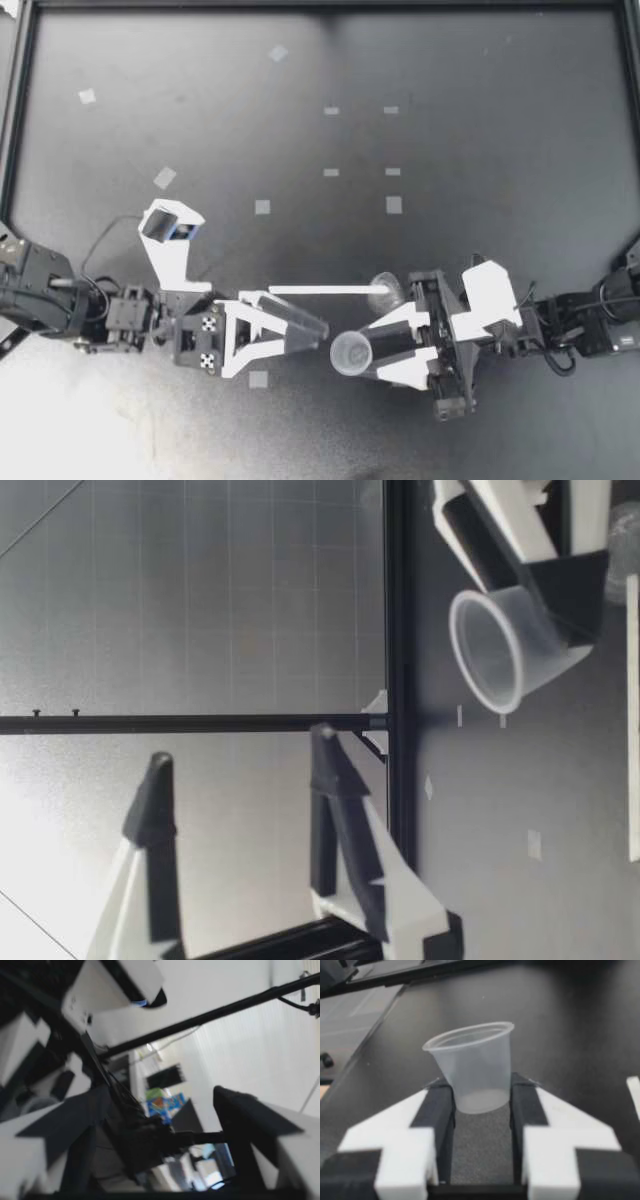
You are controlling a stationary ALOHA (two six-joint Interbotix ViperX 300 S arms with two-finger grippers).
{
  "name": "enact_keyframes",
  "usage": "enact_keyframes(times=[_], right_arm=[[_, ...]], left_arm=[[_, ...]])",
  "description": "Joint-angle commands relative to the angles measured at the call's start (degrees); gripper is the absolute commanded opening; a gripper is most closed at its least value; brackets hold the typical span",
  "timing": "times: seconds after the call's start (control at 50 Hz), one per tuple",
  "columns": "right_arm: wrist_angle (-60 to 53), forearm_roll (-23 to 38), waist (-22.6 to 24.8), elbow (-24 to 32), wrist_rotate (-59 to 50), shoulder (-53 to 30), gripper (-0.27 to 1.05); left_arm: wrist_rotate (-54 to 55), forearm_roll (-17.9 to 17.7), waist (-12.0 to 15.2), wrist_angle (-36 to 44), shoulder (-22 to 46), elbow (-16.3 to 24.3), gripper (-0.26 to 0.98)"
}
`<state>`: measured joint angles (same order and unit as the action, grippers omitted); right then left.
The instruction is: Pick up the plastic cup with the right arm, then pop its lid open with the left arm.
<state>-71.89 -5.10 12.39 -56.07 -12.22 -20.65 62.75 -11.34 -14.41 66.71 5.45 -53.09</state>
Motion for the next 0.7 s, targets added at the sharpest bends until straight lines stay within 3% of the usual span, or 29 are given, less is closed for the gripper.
enact_keyframes(times=[0.0, 0.12, 0.26, 0.46, 0.68], right_arm=[[0.0, 0.0, 0.6, 0.5, -0.4, 3.3, 0.29], [0.4, 0.5, 1.0, 0.6, 0.2, 6.9, 0.28], [3.1, 1.1, 1.0, 0.4, 5.4, 11.0, 0.28], [8.3, -2.5, 0.9, 0.7, 6.0, 15.4, 0.28], [7.6, -3.9, 1.0, 0.8, 3.6, 16.3, 0.28]], left_arm=[[-3.8, -0.1, 1.1, 0.3, -1.8, -0.4, 0.76], [-15.6, -0.1, 1.6, -1.0, -1.8, -2.2, 0.76], [-38.1, 0.4, 1.6, -3.1, -2.7, -3.1, 0.75], [-69.3, 2.5, -0.8, -8.8, -8.4, -3.0, 0.75], [-72.8, 2.1, -1.0, -15.6, -10.5, -3.3, 0.75]])
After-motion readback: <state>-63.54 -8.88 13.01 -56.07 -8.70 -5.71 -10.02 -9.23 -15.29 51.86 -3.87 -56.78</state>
